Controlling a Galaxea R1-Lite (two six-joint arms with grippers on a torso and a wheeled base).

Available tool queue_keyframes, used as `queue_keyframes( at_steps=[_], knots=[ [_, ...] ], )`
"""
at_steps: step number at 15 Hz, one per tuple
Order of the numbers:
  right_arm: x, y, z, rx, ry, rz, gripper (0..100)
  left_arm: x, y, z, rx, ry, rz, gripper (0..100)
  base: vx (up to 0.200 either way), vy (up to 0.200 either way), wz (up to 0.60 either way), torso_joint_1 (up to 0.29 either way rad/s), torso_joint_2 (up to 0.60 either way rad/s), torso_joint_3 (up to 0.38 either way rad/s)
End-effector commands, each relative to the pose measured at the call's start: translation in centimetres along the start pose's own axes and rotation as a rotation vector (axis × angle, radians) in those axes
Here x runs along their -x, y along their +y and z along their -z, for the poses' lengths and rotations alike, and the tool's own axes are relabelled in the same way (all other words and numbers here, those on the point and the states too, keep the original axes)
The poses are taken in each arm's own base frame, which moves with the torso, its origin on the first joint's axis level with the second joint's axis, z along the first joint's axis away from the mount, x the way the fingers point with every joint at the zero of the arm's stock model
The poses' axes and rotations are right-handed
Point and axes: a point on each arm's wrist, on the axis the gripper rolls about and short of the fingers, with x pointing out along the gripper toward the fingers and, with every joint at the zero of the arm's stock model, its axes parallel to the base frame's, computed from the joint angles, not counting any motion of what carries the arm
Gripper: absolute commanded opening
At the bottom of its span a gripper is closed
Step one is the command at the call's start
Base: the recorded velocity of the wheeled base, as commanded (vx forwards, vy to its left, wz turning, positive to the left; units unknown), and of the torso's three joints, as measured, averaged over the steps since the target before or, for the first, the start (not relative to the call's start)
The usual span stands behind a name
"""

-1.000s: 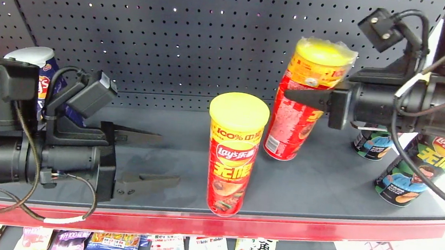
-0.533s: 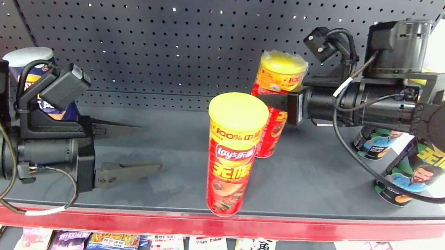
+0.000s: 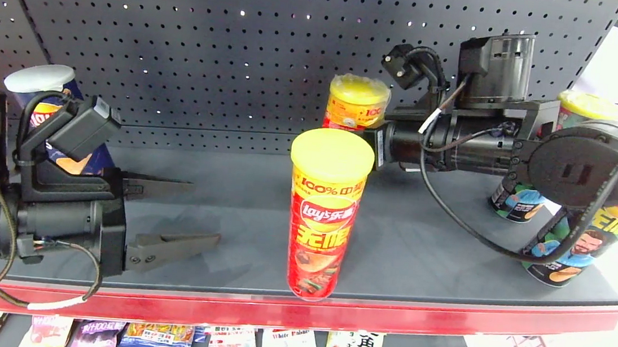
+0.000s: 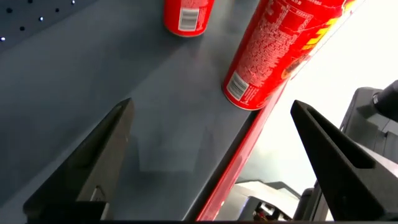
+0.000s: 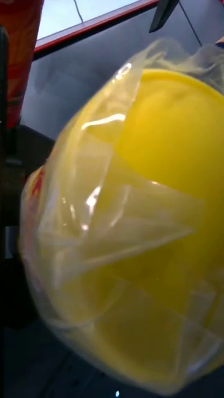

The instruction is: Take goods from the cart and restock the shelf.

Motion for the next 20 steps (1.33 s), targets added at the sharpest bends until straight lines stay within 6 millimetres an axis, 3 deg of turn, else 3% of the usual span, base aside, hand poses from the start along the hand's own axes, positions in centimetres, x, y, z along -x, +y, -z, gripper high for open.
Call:
queue_keyframes(
  at_steps=[1, 4, 5, 8, 13, 16, 20],
  knots=[
    [-0.3, 0.1, 0.1, -0.002, 0.004, -0.004, 0, -0.1, 0.1, 0.0, 0.001, 0.002, 0.002, 100, 0.000, 0.000, 0.00, 0.000, 0.00, 0.000],
    [0.0, 0.2, 0.0, -0.026, 0.003, -0.004, 0, -0.2, 0.1, 0.1, 0.005, 0.007, 0.004, 100, 0.000, 0.000, 0.00, 0.000, 0.00, 0.000],
    [0.1, 0.2, 0.0, -0.026, 0.003, -0.004, 100, -0.3, 0.1, 0.2, 0.007, 0.009, 0.004, 100, 0.000, 0.000, 0.00, 0.000, 0.00, 0.000],
    [0.7, 0.4, -0.1, -0.027, 0.002, 0.001, 100, -0.3, 0.2, 0.2, 0.008, 0.010, 0.005, 100, 0.000, 0.000, 0.00, 0.000, 0.00, 0.000],
    [4.0, 1.3, -0.5, -0.031, -0.004, 0.048, 100, -0.4, 0.1, 0.2, -0.004, 0.013, 0.008, 100, 0.000, 0.000, 0.00, 0.000, 0.00, 0.000],
    [6.4, 1.3, 0.4, -0.049, 0.021, 0.105, 100, -1.0, 0.2, 0.4, -0.015, 0.026, 0.014, 100, 0.000, 0.000, 0.00, 0.000, 0.00, 0.000],
    [10.5, 2.8, 2.3, -0.058, 0.051, 0.128, 100, -2.3, 0.2, 0.8, -0.030, 0.058, 0.041, 100, 0.000, 0.000, 0.00, 0.000, 0.00, 0.000]
  ],
)
